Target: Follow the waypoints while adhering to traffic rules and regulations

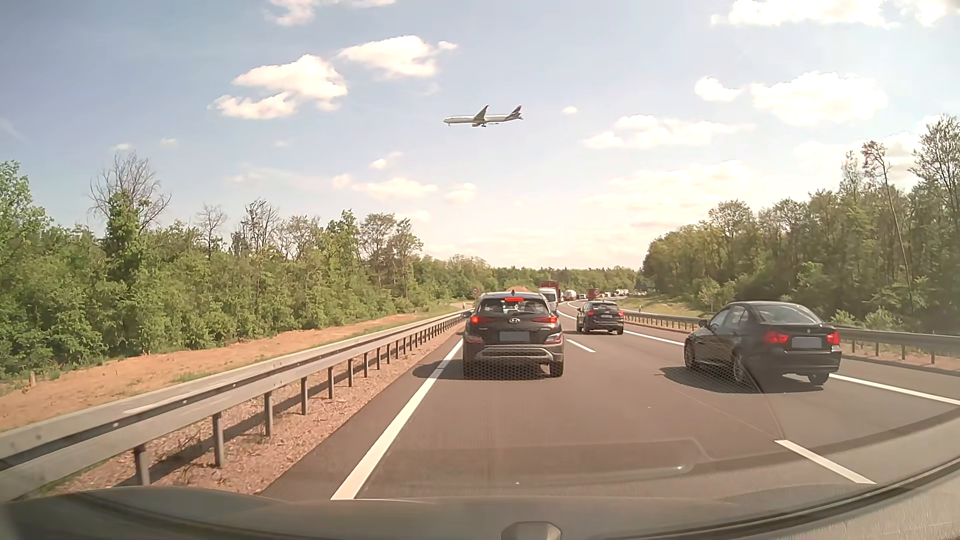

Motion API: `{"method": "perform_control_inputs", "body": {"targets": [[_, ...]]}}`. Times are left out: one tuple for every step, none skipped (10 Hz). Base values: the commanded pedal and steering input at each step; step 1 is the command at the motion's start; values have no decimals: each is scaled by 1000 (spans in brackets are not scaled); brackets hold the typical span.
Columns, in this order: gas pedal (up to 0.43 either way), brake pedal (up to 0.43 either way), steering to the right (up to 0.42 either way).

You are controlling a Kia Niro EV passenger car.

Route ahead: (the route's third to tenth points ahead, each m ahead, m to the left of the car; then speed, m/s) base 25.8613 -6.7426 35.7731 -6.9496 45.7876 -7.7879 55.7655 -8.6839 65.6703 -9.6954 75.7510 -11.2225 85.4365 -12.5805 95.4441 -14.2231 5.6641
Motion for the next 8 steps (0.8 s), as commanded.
{"method": "perform_control_inputs", "body": {"targets": [[0, 0, 6], [0, 0, 7], [0, 0, 8], [0, 0, 9], [0, 0, 9], [0, 0, 9], [0, 0, 9], [0, 0, 10]]}}
